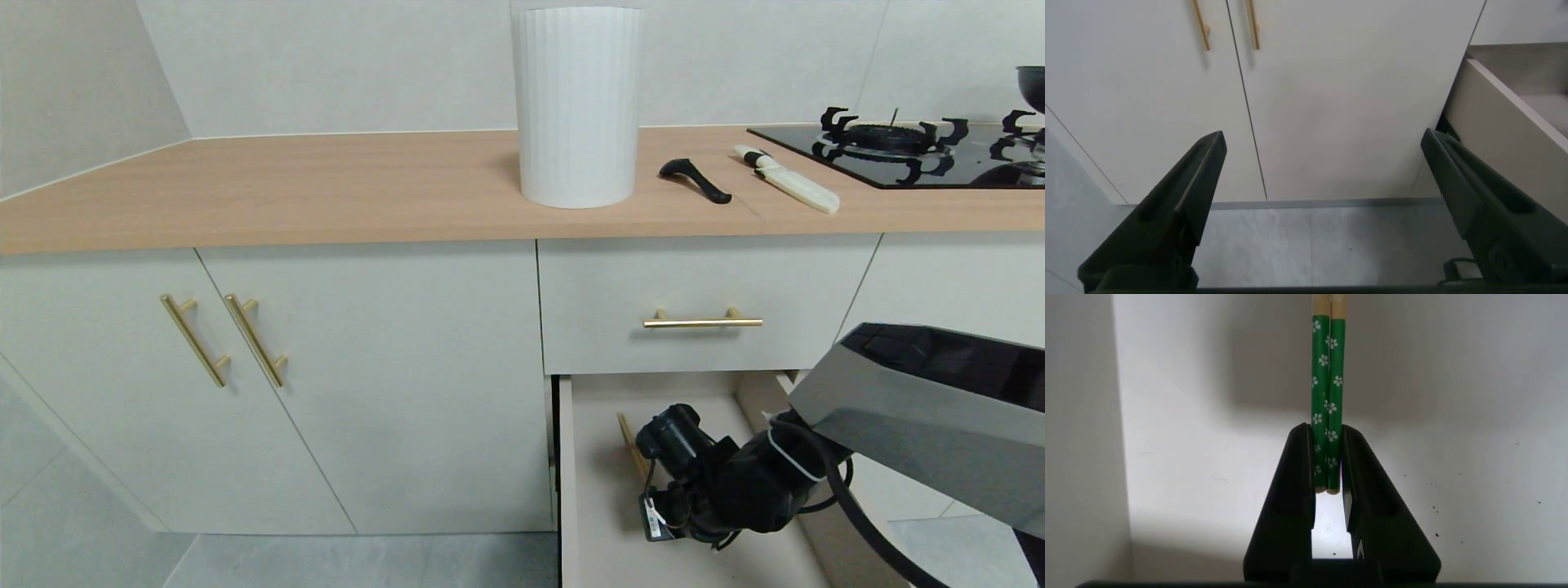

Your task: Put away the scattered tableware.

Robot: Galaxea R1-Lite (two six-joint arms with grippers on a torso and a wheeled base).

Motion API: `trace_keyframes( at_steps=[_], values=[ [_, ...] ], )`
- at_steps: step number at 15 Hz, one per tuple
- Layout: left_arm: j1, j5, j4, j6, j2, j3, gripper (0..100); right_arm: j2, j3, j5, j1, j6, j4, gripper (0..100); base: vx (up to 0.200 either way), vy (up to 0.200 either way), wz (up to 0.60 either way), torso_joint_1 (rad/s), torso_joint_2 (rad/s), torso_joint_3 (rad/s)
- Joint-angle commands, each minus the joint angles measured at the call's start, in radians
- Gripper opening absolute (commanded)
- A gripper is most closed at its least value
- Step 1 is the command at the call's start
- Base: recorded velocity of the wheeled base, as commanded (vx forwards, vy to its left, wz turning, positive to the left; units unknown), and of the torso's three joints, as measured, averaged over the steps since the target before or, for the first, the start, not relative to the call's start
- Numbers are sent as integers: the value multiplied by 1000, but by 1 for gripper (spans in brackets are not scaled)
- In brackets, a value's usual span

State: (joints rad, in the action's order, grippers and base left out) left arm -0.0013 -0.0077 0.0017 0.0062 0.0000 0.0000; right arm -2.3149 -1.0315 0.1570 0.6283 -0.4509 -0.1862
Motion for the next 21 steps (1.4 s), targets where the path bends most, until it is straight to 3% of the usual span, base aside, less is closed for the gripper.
trace_keyframes(
  at_steps=[1,7,8,15,21],
  values=[
    [0,0,0,0,2,0,100,-4,-1,1,1,0,1,0,0,0,0,0,0,0],
    [0,0,0,0,2,0,100,-6,1,3,1,0,-1,0,0,0,0,0,0,0],
    [0,0,0,0,2,0,100,-6,1,3,1,0,-1,100,0,0,0,0,0,0],
    [0,0,0,0,2,0,100,25,10,6,-1,0,-1,100,0,0,0,0,0,0],
    [0,0,0,0,2,0,100,460,68,29,-2,3,113,100,0,0,0,0,0,0]
  ],
)
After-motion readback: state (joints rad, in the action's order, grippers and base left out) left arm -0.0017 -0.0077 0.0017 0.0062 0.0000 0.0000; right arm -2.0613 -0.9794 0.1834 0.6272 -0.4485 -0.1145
